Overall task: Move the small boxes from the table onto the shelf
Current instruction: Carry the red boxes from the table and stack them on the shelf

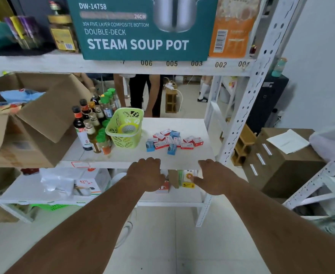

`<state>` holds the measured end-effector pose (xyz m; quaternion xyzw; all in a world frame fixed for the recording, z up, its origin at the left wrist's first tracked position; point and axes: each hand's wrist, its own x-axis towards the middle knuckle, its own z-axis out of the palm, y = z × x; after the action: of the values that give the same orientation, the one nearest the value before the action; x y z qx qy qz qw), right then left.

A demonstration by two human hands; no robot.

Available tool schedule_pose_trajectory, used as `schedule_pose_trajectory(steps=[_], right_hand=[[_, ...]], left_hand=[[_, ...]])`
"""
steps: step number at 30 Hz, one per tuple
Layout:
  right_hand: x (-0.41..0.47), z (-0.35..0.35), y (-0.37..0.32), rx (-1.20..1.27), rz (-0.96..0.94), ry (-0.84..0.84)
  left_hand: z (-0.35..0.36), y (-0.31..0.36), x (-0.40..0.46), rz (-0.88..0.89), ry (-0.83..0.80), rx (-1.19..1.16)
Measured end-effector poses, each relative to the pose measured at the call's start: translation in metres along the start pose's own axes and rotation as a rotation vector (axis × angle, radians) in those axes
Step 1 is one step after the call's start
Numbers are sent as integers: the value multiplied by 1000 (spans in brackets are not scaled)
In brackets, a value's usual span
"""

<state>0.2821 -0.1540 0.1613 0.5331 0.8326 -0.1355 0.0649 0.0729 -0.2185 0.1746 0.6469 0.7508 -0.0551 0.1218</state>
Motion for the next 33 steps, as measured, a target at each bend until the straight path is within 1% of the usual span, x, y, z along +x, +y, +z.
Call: schedule_pose_trajectory(steps=[9,17,22,25,29,33], right_hand=[[83,6,27,35,27,-23],[163,16,56,56,41,-45],[196,22,64,84,67,-49],[214,28,66,99,93,-47],[244,44,68,143,130,12],[275,63,69,119,135,55]], left_hand=[[-4,-4,96,23,-34,70],[3,-6,183,92,-77,117],[2,-11,230,140,-58,143],[4,-14,265,188,-11,173],[11,-17,313,280,28,212],[24,-19,356,359,34,231]])
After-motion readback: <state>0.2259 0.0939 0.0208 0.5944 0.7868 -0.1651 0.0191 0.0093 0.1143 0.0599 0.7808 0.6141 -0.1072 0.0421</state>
